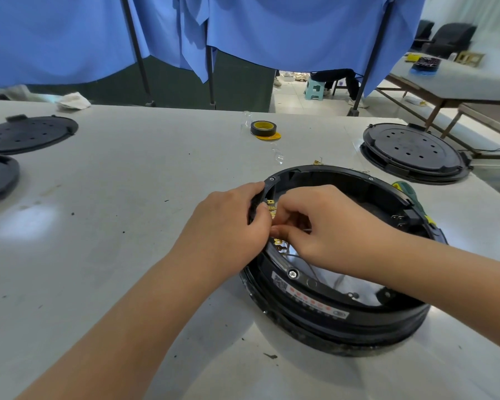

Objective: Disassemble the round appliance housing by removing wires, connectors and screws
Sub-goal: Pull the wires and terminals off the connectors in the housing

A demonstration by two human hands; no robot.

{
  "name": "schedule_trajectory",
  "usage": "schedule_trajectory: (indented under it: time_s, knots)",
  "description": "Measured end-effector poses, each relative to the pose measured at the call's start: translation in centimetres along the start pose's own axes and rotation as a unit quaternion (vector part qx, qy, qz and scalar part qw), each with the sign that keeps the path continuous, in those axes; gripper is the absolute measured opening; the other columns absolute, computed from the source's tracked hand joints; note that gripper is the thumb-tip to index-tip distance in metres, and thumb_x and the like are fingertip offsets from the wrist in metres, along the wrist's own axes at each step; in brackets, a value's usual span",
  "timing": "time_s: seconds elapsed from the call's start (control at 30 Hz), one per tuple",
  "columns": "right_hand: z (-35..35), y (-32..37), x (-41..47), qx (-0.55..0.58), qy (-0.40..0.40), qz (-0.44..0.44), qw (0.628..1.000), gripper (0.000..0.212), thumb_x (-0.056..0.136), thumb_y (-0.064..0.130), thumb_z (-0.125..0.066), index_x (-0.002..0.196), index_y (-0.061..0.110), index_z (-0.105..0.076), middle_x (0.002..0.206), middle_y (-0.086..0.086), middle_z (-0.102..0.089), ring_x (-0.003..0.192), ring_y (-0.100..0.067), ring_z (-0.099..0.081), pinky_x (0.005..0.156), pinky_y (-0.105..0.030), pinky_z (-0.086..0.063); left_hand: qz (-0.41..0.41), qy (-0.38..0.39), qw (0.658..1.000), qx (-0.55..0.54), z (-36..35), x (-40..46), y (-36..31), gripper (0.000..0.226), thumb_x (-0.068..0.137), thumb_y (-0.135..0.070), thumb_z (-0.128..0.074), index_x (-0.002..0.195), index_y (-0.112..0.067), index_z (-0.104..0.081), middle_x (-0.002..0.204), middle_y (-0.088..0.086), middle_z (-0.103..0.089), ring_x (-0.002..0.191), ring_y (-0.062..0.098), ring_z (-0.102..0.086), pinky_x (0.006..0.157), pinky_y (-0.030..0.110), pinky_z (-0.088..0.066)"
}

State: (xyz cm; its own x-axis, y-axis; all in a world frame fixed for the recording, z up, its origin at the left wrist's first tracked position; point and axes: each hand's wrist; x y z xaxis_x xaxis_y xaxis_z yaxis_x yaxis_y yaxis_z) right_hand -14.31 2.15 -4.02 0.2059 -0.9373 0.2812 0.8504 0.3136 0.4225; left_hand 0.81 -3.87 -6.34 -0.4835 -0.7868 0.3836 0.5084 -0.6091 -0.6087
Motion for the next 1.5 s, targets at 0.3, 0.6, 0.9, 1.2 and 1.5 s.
schedule_trajectory:
  time_s: [0.3, 0.6, 0.9, 1.2, 1.5]
  knots:
    - [0.3, -0.1, 0.5, 0.013, 0.025, 0.040, 0.999, 0.025, 0.080, 0.004, -0.066, 0.066, 0.017, -0.049, 0.065, 0.014, -0.044, 0.063, -0.002, -0.046, 0.059, -0.013, -0.033, 0.000, 0.006, 1.000, 0.000, 0.3, 0.1, 0.0, 0.027, 0.088, -0.020, -0.054, 0.113, -0.025, -0.065, 0.052, -0.033, -0.051, 0.052, -0.002, -0.048, 0.050, 0.014, -0.027]
    - [0.1, -0.1, 0.4, 0.011, 0.026, 0.009, 1.000, 0.019, 0.081, 0.006, -0.063, 0.069, 0.012, -0.051, 0.064, 0.008, -0.048, 0.061, -0.007, -0.046, 0.054, -0.018, -0.035, 0.010, 0.004, 1.000, 0.002, 0.2, 0.2, -0.2, 0.028, 0.088, -0.020, -0.053, 0.112, -0.025, -0.066, 0.050, -0.031, -0.051, 0.047, 0.007, -0.043, 0.053, 0.023, -0.034]
    - [0.0, -0.2, 0.4, 0.008, 0.024, 0.019, 0.999, 0.023, 0.080, 0.003, -0.062, 0.067, 0.016, -0.048, 0.063, 0.009, -0.045, 0.060, -0.007, -0.044, 0.054, -0.018, -0.032, 0.018, 0.005, 1.000, 0.001, 0.2, 0.2, -0.2, 0.033, 0.088, -0.022, -0.052, 0.118, -0.028, -0.064, 0.048, -0.032, -0.050, 0.047, 0.006, -0.040, 0.054, 0.018, -0.031]
    - [0.3, 0.1, 0.5, -0.001, 0.036, 0.024, 0.999, 0.016, 0.078, 0.001, -0.060, 0.069, 0.011, -0.050, 0.065, 0.009, -0.046, 0.061, -0.007, -0.044, 0.055, -0.018, -0.032, 0.014, 0.005, 1.000, 0.009, 0.3, 0.2, -0.3, 0.029, 0.086, -0.021, -0.052, 0.111, -0.026, -0.066, 0.050, -0.031, -0.050, 0.047, 0.007, -0.043, 0.052, 0.018, -0.032]
    - [0.3, 0.5, -0.3, -0.064, 0.013, 0.028, 0.997, 0.006, 0.084, 0.016, -0.061, 0.079, 0.016, -0.057, 0.074, 0.006, -0.051, 0.070, -0.014, -0.050, 0.067, -0.038, -0.045, 0.012, 0.000, 1.000, 0.011, 0.2, 0.1, -0.3, 0.028, 0.088, -0.022, -0.052, 0.111, -0.026, -0.066, 0.051, -0.032, -0.051, 0.048, 0.005, -0.046, 0.053, 0.019, -0.035]
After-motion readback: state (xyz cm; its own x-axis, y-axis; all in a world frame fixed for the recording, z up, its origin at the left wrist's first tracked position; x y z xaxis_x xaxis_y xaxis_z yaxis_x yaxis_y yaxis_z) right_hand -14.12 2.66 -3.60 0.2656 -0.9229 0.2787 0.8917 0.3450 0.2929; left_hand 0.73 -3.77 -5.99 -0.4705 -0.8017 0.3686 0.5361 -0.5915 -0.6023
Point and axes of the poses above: each hand's wrist, its own x-axis towards the middle knuckle, its own z-axis out of the back of the hand, y = z × x
